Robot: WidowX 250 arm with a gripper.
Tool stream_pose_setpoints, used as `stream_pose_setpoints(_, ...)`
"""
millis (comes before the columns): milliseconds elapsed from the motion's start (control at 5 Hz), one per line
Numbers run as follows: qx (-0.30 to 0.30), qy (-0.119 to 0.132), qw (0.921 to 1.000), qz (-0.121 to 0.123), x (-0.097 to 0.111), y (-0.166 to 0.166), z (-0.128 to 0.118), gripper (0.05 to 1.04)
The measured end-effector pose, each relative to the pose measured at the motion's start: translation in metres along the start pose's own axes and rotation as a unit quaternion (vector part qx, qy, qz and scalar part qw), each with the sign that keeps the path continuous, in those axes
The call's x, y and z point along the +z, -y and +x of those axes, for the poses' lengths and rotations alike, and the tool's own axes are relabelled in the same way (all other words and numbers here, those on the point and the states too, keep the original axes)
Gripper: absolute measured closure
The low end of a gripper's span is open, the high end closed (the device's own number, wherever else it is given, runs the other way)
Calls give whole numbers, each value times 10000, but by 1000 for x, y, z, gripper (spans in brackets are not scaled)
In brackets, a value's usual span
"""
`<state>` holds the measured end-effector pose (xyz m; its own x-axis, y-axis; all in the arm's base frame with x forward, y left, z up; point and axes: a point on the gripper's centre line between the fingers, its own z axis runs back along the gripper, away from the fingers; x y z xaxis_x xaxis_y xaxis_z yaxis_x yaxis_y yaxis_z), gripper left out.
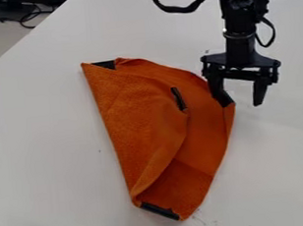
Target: Fold the cloth from top left to bottom right
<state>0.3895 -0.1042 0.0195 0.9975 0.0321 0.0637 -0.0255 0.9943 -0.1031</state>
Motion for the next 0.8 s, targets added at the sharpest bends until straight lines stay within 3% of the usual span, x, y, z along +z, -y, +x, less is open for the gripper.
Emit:
stream_pose_setpoints(400, 38, -112, 9999, -78, -10, 0, 6, 130)
stream_pose_setpoints(800, 29, -173, 9997, -181, -12, -7, 13, 671)
